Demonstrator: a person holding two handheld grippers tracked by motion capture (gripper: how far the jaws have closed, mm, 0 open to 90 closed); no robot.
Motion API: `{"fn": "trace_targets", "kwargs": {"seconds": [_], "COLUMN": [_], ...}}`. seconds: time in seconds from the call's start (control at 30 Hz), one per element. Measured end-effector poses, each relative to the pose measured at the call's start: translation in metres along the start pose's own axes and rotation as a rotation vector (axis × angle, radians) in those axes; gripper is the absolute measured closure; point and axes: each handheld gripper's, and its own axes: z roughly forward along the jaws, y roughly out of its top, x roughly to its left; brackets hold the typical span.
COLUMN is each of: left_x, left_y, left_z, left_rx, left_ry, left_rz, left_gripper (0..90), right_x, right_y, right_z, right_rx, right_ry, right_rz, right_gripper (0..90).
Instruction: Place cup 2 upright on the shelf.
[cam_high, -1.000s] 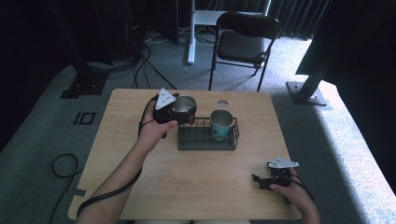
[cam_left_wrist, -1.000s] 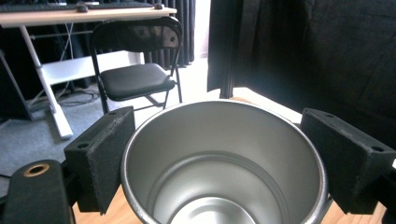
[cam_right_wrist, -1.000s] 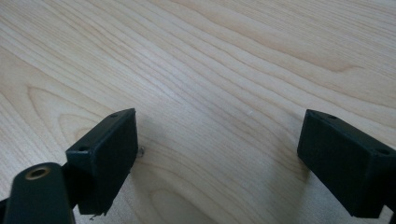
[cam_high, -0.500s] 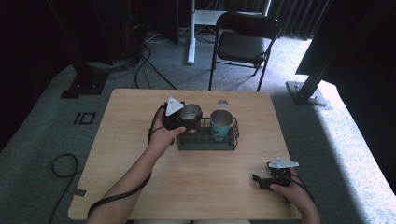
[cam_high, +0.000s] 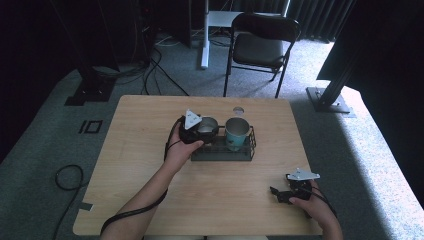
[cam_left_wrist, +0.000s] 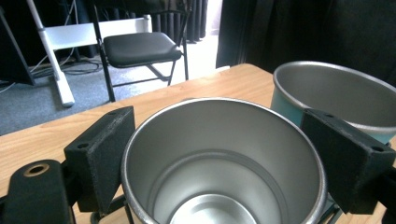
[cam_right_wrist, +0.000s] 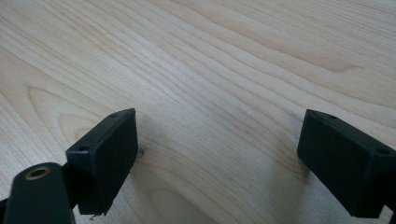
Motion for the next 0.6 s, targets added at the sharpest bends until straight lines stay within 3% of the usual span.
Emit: {"fn": "trace_targets", "kwargs": {"seconds": [0.6], "left_x": [-0.004], "left_y": [-0.014], "left_z": [0.009], "left_rx": [0.023], "left_ry": [-0.002], "left_rz": [0.025], "left_gripper": [13.8], "right_x": [0.0], "right_y": [0.0], "right_z": [0.0], "right_rx": [0.0], "right_ry": [0.0], "right_rz": [0.0], "right_gripper": [11.9]}}
